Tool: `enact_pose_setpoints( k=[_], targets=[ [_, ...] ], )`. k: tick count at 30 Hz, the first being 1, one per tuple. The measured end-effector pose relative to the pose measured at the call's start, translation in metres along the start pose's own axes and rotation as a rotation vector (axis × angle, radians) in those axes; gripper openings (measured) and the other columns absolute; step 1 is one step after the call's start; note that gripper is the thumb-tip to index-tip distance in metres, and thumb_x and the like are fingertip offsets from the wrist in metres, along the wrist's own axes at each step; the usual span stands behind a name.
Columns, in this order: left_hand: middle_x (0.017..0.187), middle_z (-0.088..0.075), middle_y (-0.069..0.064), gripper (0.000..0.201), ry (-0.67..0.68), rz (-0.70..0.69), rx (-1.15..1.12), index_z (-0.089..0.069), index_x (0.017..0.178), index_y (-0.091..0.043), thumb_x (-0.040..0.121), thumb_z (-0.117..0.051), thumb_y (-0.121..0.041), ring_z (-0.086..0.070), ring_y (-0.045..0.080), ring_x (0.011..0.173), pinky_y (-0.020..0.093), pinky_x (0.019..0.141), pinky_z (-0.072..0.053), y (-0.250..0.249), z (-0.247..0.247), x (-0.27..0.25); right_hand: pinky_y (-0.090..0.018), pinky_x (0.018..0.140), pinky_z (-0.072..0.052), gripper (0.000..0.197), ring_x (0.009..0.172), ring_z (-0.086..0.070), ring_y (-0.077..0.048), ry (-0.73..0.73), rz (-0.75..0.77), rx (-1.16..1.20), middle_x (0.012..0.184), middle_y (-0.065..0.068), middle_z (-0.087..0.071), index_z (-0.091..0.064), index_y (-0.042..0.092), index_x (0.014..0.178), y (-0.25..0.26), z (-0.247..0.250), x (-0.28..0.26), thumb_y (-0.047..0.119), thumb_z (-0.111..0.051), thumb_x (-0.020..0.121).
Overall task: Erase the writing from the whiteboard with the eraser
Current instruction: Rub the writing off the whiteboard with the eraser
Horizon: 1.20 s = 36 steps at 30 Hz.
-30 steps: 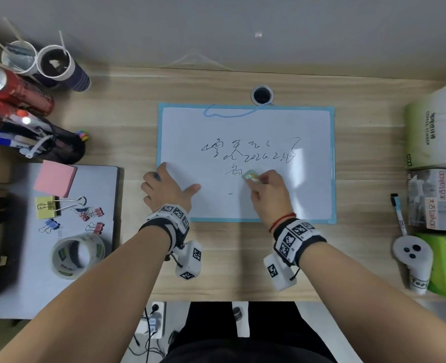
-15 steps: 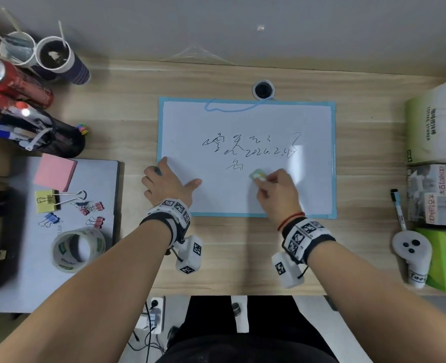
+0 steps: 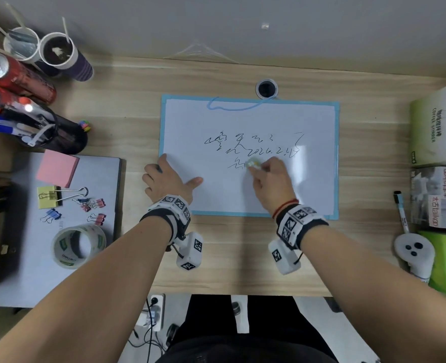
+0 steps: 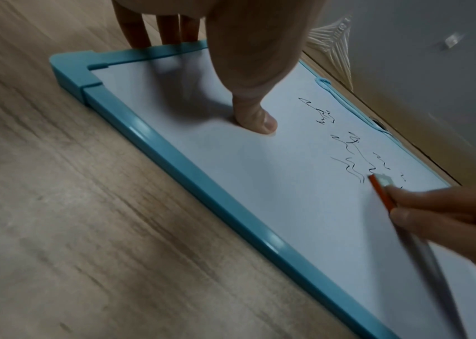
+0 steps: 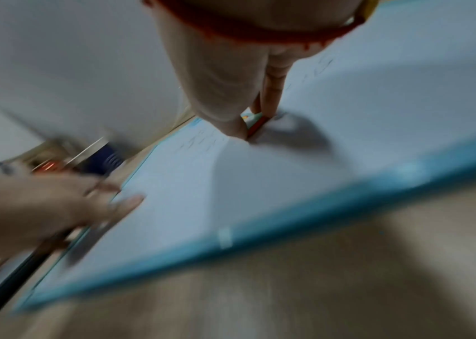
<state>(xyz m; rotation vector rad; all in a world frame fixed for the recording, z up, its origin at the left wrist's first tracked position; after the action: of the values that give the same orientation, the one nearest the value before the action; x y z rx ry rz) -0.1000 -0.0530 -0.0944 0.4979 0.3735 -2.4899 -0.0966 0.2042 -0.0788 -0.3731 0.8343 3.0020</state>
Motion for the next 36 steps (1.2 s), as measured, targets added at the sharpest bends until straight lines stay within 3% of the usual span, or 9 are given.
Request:
enact_pose_setpoints(
  k=[5, 10, 13, 17, 22, 25, 28, 32, 36],
  targets=[
    [0.137, -0.031, 0.014, 0.115, 0.035, 0.032, 0.017, -0.014, 0.152, -0.025, 0.063, -0.077, -0.061, -0.035, 0.033, 0.123, 0.045, 0.093, -0.04, 0.0, 0.0, 0.003, -0.036, 0.069, -0.05, 0.018, 0.087, -0.052, -0.035, -0.005, 0.003, -0.016, 0.094, -0.019, -0.05, -0.064, 0.002, 0.101, 0.023, 0.001, 0.018, 0.001, -0.061, 0.083],
    [0.135, -0.032, 0.013, 0.117, 0.054, 0.03, 0.044, -0.011, 0.153, -0.025, 0.063, -0.077, -0.062, -0.035, 0.033, 0.123, 0.043, 0.093, -0.039, -0.003, 0.0, 0.004, -0.041, 0.055, -0.054, 0.022, 0.082, -0.053, -0.036, 0.195, 0.246, -0.013, 0.093, -0.02, -0.052, -0.064, 0.002, 0.102, 0.058, -0.034, -0.004, -0.004, -0.067, 0.081],
    [0.134, -0.033, 0.013, 0.118, 0.053, 0.033, 0.048, -0.011, 0.153, -0.024, 0.063, -0.076, -0.063, -0.035, 0.033, 0.122, 0.043, 0.091, -0.04, -0.003, -0.001, 0.005, -0.035, 0.065, -0.049, 0.01, 0.083, -0.053, -0.032, 0.043, 0.113, -0.093, 0.092, -0.016, -0.053, -0.064, 0.011, 0.095, 0.03, -0.005, 0.022, 0.008, -0.062, 0.086],
    [0.132, -0.033, 0.013, 0.118, 0.049, 0.029, 0.075, -0.01, 0.153, -0.025, 0.063, -0.075, -0.065, -0.037, 0.032, 0.12, 0.042, 0.089, -0.041, -0.004, -0.001, 0.006, -0.04, 0.072, -0.051, 0.021, 0.088, -0.051, -0.039, -0.06, -0.009, -0.033, 0.092, -0.022, -0.052, -0.069, 0.002, 0.1, 0.01, 0.013, 0.04, -0.004, -0.063, 0.081],
    [0.131, -0.033, 0.013, 0.121, 0.066, 0.045, 0.109, -0.007, 0.154, -0.026, 0.062, -0.075, -0.065, -0.037, 0.032, 0.118, 0.042, 0.086, -0.042, -0.005, -0.001, 0.008, -0.041, 0.065, -0.051, 0.006, 0.08, -0.051, -0.035, 0.086, 0.103, 0.087, 0.091, -0.021, -0.05, -0.058, -0.001, 0.093, 0.058, -0.016, 0.019, 0.001, -0.06, 0.088],
    [0.13, -0.033, 0.013, 0.122, 0.07, 0.045, 0.131, -0.006, 0.154, -0.025, 0.062, -0.075, -0.066, -0.037, 0.032, 0.118, 0.043, 0.086, -0.042, -0.006, 0.0, 0.007, -0.046, 0.071, -0.053, 0.016, 0.09, -0.051, -0.037, 0.162, 0.194, -0.007, 0.101, -0.022, -0.051, -0.061, 0.003, 0.104, 0.062, -0.021, 0.019, 0.002, -0.058, 0.089],
    [0.13, -0.034, 0.014, 0.122, 0.075, 0.04, 0.142, -0.006, 0.154, -0.023, 0.062, -0.075, -0.066, -0.037, 0.032, 0.118, 0.043, 0.084, -0.043, -0.008, 0.001, 0.007, -0.042, 0.083, -0.049, 0.022, 0.099, -0.05, -0.035, 0.101, 0.088, -0.105, 0.111, -0.022, -0.051, -0.063, 0.008, 0.112, 0.029, 0.004, 0.043, 0.008, -0.052, 0.093],
    [0.129, -0.034, 0.014, 0.123, 0.081, 0.043, 0.149, -0.006, 0.154, -0.024, 0.061, -0.075, -0.066, -0.037, 0.032, 0.118, 0.042, 0.084, -0.043, -0.008, 0.0, 0.008, -0.045, 0.073, -0.052, 0.016, 0.089, -0.049, -0.038, -0.089, -0.059, -0.064, 0.094, -0.022, -0.051, -0.066, -0.002, 0.102, -0.001, 0.034, 0.065, -0.003, -0.059, 0.087],
    [0.13, -0.033, 0.013, 0.123, 0.102, 0.043, 0.154, -0.003, 0.154, -0.023, 0.063, -0.075, -0.065, -0.035, 0.032, 0.12, 0.042, 0.085, -0.042, -0.008, 0.0, 0.009, -0.042, 0.08, -0.049, 0.024, 0.097, -0.05, -0.037, 0.072, -0.005, -0.009, 0.107, -0.024, -0.051, -0.064, 0.005, 0.109, 0.039, 0.005, 0.064, 0.0, -0.052, 0.089]
  ],
)
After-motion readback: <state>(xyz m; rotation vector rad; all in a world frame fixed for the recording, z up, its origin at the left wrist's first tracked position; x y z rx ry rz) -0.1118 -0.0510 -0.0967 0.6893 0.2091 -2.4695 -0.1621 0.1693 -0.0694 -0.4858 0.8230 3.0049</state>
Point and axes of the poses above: each hand's wrist, its own x-axis towards the middle knuckle, its own z-axis out of the back of the hand, y = z × x, the point moved 8 cm from there along x, towards the middle knuckle
